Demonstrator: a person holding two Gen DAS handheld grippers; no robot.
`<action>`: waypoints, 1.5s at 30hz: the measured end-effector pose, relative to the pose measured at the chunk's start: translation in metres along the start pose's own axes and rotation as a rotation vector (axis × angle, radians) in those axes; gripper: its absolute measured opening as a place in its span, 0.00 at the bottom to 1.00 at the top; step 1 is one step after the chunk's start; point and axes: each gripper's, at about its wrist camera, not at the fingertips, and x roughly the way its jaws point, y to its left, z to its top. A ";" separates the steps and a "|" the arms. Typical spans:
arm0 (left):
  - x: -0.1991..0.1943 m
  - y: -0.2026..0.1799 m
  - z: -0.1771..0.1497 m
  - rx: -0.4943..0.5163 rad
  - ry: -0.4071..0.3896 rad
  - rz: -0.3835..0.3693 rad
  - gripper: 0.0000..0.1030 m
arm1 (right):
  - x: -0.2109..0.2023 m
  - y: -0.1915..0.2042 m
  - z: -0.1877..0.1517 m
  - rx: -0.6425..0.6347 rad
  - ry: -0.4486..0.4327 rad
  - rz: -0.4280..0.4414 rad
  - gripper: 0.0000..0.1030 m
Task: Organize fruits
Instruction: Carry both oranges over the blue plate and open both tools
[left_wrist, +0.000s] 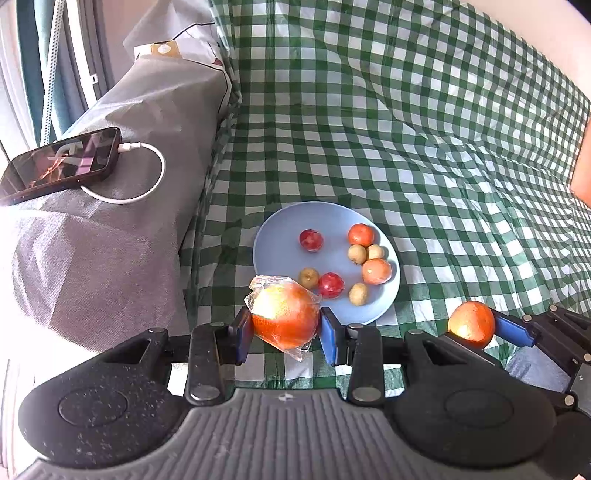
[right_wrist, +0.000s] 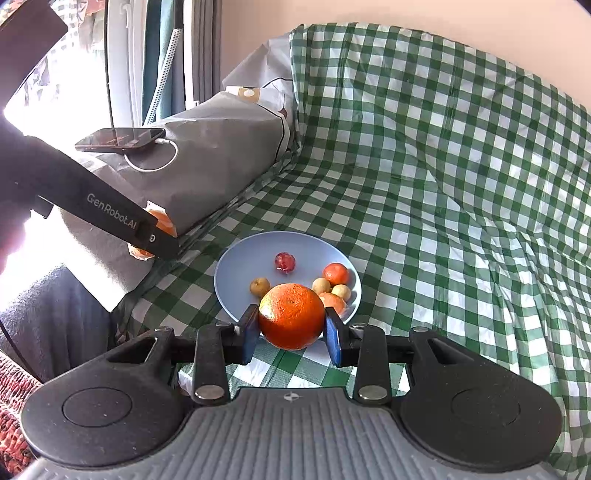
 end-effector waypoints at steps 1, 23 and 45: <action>0.001 0.000 0.001 0.001 0.002 0.000 0.41 | 0.002 -0.001 0.000 0.003 0.003 0.000 0.37; 0.033 0.000 0.029 0.031 0.019 0.012 0.41 | 0.049 -0.011 0.014 0.065 0.051 0.024 0.37; 0.136 -0.012 0.069 0.127 0.136 0.031 0.41 | 0.146 -0.036 0.029 0.097 0.144 0.036 0.37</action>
